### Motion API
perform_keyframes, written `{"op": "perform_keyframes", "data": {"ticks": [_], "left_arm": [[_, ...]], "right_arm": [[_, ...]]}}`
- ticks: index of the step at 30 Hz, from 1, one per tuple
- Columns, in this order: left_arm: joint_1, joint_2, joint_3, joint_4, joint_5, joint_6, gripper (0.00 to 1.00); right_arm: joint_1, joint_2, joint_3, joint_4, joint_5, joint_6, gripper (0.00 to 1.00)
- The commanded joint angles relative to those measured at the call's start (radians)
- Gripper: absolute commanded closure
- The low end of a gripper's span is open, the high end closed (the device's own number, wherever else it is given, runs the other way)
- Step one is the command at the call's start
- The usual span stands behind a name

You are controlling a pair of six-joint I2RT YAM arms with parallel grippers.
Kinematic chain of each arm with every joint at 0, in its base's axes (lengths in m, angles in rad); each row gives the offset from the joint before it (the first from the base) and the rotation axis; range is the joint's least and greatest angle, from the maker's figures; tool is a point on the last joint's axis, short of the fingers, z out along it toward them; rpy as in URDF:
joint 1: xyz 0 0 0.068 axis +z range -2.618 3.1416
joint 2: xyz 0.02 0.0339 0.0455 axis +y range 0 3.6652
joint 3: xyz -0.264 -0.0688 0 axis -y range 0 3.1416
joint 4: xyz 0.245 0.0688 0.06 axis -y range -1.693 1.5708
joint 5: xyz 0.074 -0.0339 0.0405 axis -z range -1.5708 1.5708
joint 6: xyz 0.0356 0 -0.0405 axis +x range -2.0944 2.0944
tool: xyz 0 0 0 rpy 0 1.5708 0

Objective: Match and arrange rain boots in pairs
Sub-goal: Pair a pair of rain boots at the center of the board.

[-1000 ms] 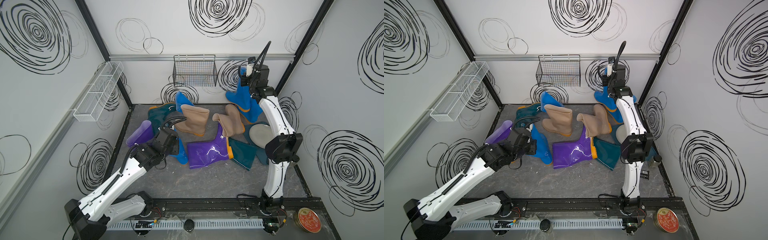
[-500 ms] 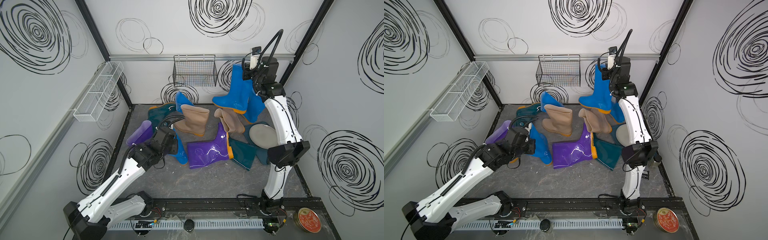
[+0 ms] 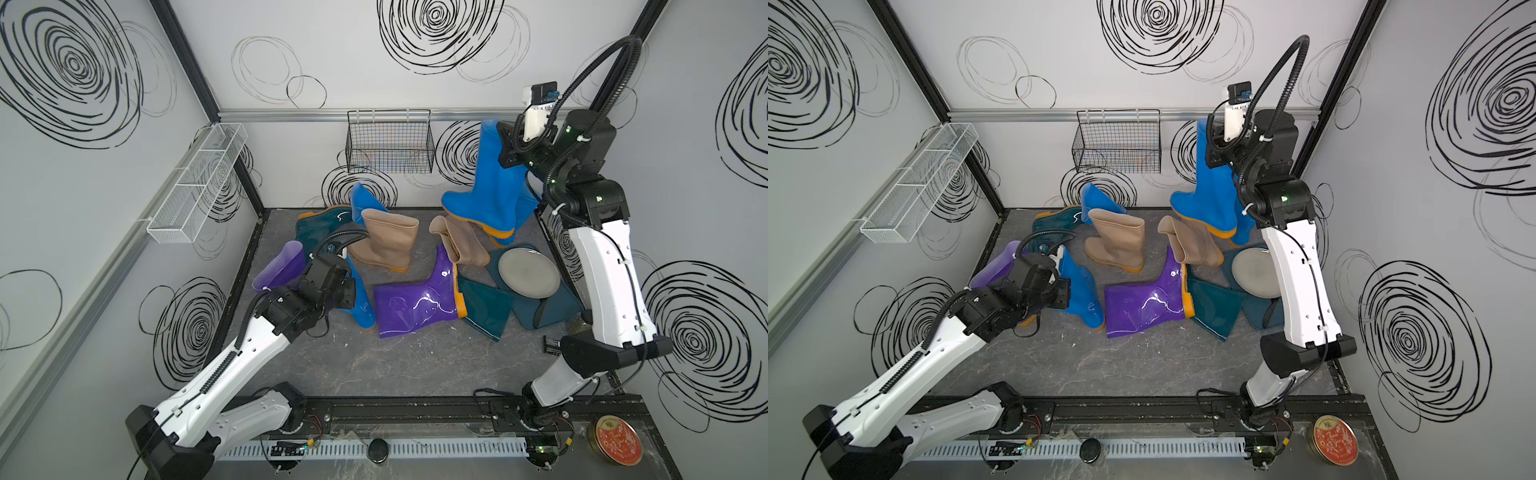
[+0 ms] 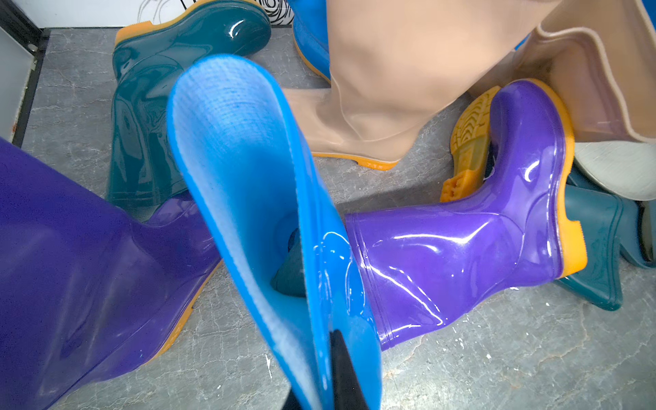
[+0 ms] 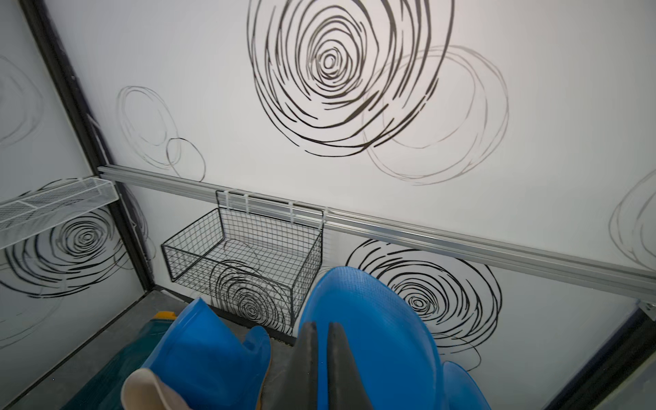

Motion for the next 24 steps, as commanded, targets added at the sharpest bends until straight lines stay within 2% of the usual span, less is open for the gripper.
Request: {"op": "perform_keyframes", "data": {"ticks": [1,10,17,24], "left_arm": [[0.038,-0.003,0.076,0.035,-0.04,0.012,1.0],[0.109,-0.041,0.119,-0.096,-0.008,0.054,1.0],[0.126,-0.036,0.163,-0.199,-0.026,0.099,1.0],[0.14,-0.058,0.175,-0.241,-0.065,0.111,1.0]], "right_arm": [[0.066,-0.083,0.008,0.044,-0.021,0.017,1.0],[0.297,-0.169,-0.056,0.051,0.028,0.045,1.0],[0.472,-0.155,-0.113,0.088,0.054,0.068,1.0],[0.52,-0.149,-0.252,0.151,0.084,0.148,1.0]]}}
